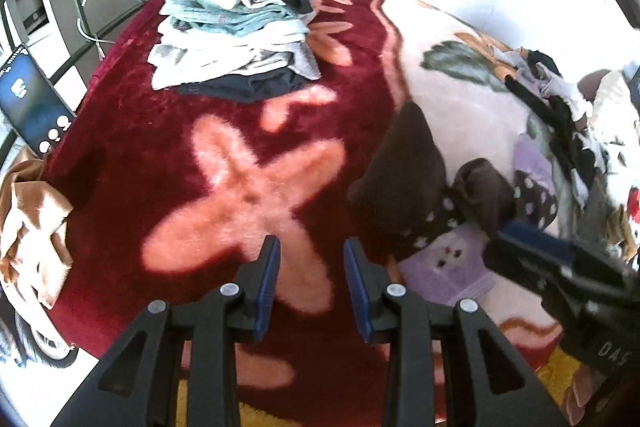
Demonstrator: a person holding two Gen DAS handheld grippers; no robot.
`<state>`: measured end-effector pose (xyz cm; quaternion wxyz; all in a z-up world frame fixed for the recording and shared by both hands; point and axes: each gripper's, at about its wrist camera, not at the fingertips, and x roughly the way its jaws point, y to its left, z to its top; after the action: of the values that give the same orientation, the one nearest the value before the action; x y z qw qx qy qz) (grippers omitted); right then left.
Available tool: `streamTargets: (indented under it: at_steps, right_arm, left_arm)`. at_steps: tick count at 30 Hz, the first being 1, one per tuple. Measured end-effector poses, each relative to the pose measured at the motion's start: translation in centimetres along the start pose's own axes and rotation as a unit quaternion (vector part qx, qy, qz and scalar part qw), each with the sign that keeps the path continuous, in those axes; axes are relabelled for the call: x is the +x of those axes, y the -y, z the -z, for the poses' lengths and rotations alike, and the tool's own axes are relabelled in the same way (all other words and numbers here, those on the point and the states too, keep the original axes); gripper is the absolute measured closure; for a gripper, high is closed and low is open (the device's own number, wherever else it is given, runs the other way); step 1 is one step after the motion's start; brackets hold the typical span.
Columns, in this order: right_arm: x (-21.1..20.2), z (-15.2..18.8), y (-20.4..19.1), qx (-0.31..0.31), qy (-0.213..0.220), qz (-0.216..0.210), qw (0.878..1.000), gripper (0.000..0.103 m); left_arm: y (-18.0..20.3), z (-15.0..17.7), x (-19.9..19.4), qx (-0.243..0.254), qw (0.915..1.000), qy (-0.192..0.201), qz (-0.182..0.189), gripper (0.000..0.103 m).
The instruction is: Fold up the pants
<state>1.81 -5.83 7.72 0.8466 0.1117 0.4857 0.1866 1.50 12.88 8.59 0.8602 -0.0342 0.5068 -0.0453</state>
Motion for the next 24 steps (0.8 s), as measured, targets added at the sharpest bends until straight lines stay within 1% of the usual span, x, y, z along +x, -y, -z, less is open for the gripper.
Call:
streamTargets:
  at_steps: [2,5,8,10,14,18,20,22,24]
  right_arm:
    - [-0.3,0.7,1.3,0.011,-0.001,0.015,1.000,0.056]
    - [0.2,2.0,4.0,0.045,-0.018,0.036,0.998,0.056]
    - [0.6,2.8,5.7,0.080,-0.032,0.036,0.996,0.056]
    - [0.3,3.1,6.5,0.086,-0.027,0.040,0.995,0.056]
    - [-1.7,2.8,8.8,0.093,0.001,0.071,0.993,0.056]
    - [-3.3,1.8,11.5,0.105,0.017,0.097,0.990,0.056]
    - [-4.2,1.2,12.9,0.106,0.028,0.109,0.988,0.056]
    - [-4.8,0.8,14.0,0.106,0.037,0.119,0.987,0.056]
    - [-5.0,0.4,15.1,0.108,0.041,0.117,0.986,0.056]
  left_arm:
    - [0.5,-0.3,0.1,0.006,0.9999,0.001,0.009,0.066]
    - [1.3,-0.6,0.3,0.014,0.9998,0.002,0.015,0.064]
    - [1.9,-0.9,0.6,0.015,0.9996,-0.001,0.024,0.063]
    - [2.5,-1.0,0.9,0.017,0.9993,-0.006,0.033,0.063]
    - [4.2,-1.1,1.6,0.024,0.9986,-0.014,0.044,0.062]
    - [6.4,-0.8,2.4,0.021,0.9965,-0.026,0.077,0.062]
    - [7.6,-0.7,2.8,0.029,0.9954,-0.030,0.087,0.062]
    - [9.0,-0.7,3.2,0.049,0.9950,-0.026,0.083,0.062]
    - [9.9,-0.5,3.6,0.057,0.9955,-0.025,0.072,0.062]
